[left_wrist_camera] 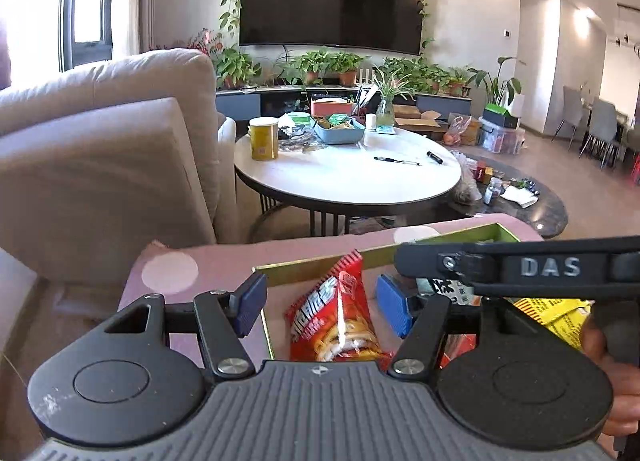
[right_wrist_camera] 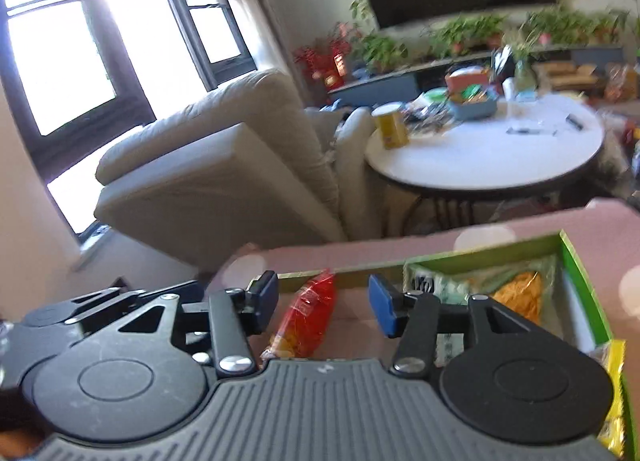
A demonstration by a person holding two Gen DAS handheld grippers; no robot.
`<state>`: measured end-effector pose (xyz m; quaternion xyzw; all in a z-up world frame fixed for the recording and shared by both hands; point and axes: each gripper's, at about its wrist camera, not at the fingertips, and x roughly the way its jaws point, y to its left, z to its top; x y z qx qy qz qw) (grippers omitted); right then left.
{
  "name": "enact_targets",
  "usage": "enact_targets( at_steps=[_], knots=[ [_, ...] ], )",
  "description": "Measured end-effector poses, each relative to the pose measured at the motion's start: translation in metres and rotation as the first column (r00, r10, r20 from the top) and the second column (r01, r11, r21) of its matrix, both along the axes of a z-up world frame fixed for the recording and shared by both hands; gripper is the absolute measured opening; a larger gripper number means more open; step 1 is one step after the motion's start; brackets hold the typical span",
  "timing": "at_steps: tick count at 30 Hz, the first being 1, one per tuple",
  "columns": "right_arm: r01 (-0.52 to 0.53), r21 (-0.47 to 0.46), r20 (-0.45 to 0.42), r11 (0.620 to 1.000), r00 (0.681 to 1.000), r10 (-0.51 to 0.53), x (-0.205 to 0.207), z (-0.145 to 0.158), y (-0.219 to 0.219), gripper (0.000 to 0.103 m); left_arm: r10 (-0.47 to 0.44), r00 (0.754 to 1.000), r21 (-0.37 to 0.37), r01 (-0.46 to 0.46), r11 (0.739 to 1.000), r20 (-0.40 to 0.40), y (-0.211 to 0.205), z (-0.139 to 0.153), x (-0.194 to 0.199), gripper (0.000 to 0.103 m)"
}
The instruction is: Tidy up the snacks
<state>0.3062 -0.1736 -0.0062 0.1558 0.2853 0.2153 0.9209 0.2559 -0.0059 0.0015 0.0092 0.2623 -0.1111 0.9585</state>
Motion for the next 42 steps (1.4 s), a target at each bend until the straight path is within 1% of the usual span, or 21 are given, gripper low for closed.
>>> enact_targets(
  at_steps=[2,5,8,10,11,12,15,20,25,27,30,32,37,40,42],
  knots=[
    [-0.012,0.013,-0.013,1.0,1.0,0.012,-0.006,-0.001,-0.005,0.049,0.006,1.0,0.008,-0.007,1.0,0.004,0.001,0.0,-0.004,0.06],
    [-0.012,-0.012,0.0,1.0,1.0,0.012,-0.016,0.001,-0.005,0.049,-0.006,1.0,0.005,0.006,1.0,0.004,0.003,0.0,-0.012,0.062],
    [-0.036,-0.012,-0.005,0.999,0.999,0.036,-0.026,0.003,-0.006,0.049,-0.02,1.0,0.001,0.02,1.0,-0.002,0.003,0.001,-0.021,0.064],
    [-0.045,-0.015,-0.003,0.999,0.999,0.045,-0.032,0.004,-0.004,0.049,-0.022,1.0,0.006,0.023,1.0,-0.013,0.003,-0.001,-0.029,0.071],
    [-0.048,-0.012,-0.002,0.999,0.999,0.048,-0.038,0.003,-0.006,0.049,-0.02,1.0,0.012,0.021,1.0,-0.02,0.003,-0.002,-0.034,0.078],
    [-0.05,-0.006,-0.003,0.999,0.999,0.05,-0.043,0.003,-0.008,0.049,-0.021,0.999,0.018,0.022,1.0,-0.024,0.003,-0.003,-0.037,0.08],
    [-0.064,0.006,-0.013,0.998,0.998,0.064,-0.059,-0.003,-0.016,0.049,-0.026,0.999,0.02,0.026,0.999,-0.033,0.004,-0.007,-0.052,0.08],
    [-0.063,-0.016,-0.034,0.998,0.997,0.063,-0.079,-0.009,-0.021,0.049,-0.011,0.999,-0.02,0.01,1.0,-0.05,0.015,-0.009,-0.074,0.081],
    [-0.069,-0.023,-0.039,0.997,0.997,0.068,-0.096,-0.01,-0.023,0.049,0.0,0.998,-0.006,0.0,1.0,-0.061,0.027,-0.011,-0.099,0.082],
    [-0.071,-0.027,-0.038,0.997,0.997,0.07,-0.101,-0.01,-0.022,0.049,0.01,0.998,-0.009,-0.011,1.0,-0.064,0.034,-0.011,-0.109,0.085],
    [-0.074,-0.026,-0.041,0.997,0.997,0.073,-0.107,-0.01,-0.02,0.049,0.019,0.997,-0.017,-0.02,1.0,-0.079,0.045,-0.014,-0.123,0.085],
    [-0.078,-0.028,-0.045,0.997,0.996,0.077,-0.112,-0.01,-0.018,0.05,0.016,0.995,-0.022,-0.018,1.0,-0.096,0.051,-0.019,-0.133,0.086],
    [-0.088,-0.034,-0.048,0.996,0.995,0.086,-0.125,-0.011,-0.015,0.053,0.037,0.991,-0.007,-0.038,0.999,-0.13,0.063,-0.035,-0.155,0.086],
    [-0.099,-0.047,-0.045,0.994,0.994,0.097,-0.135,-0.012,-0.013,0.054,0.05,0.986,-0.028,-0.056,0.998,-0.161,0.071,-0.043,-0.165,0.086],
    [-0.099,-0.051,-0.044,0.994,0.994,0.097,-0.141,-0.013,-0.013,0.055,0.04,0.983,-0.059,-0.052,0.997,-0.181,0.076,-0.047,-0.174,0.086]
  ],
)
